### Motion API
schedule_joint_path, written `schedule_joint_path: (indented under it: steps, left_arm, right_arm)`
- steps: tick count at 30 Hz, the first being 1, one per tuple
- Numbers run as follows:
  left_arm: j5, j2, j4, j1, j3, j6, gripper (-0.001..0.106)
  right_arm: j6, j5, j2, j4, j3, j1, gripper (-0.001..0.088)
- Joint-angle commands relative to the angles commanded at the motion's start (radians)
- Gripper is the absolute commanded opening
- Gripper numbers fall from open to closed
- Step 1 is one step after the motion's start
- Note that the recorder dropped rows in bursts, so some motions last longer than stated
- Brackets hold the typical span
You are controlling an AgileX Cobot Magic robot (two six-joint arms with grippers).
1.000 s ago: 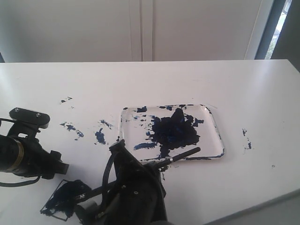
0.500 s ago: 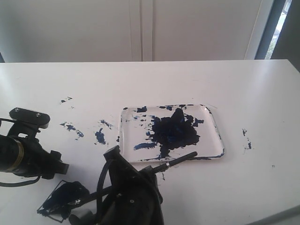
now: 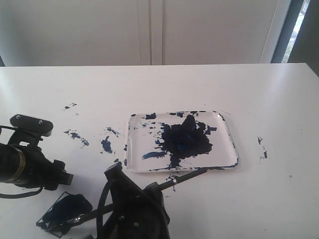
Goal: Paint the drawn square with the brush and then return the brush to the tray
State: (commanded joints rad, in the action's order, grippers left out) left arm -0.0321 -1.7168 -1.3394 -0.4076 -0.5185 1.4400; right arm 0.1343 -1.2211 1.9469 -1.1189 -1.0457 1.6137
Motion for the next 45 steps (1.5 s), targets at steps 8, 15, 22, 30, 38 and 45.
schedule_joint_path:
  steps: [8,15,22,30,38,45]
  left_arm:
    - [0.000,0.000,0.000,0.000,0.000,0.000,0.075]
    - [0.002,0.000,0.000,0.000,0.000,0.000,0.075]
    - [0.002,0.000,0.000,0.000,0.000,-0.002,0.075]
    - [0.002,0.000,0.000,0.000,0.000,-0.002,0.075]
    - [0.002,0.000,0.000,0.000,0.000,-0.002,0.075]
    - [0.000,0.000,0.000,0.000,0.000,-0.003,0.075]
  right_arm:
    - [0.000,0.000,0.000,-0.020,0.000,-0.115,0.0000]
    - [0.004,0.000,0.000,-0.017,0.000,-0.140,0.0000]
    - [0.022,0.000,0.000,0.001,0.000,-0.076,0.0000]
    - [0.022,0.000,0.000,0.022,0.000,-0.030,0.0000]
    - [0.022,0.000,-0.002,0.025,0.000,-0.018,0.0000]
    - [0.028,0.000,-0.002,-0.022,0.000,-0.071,0.0000]
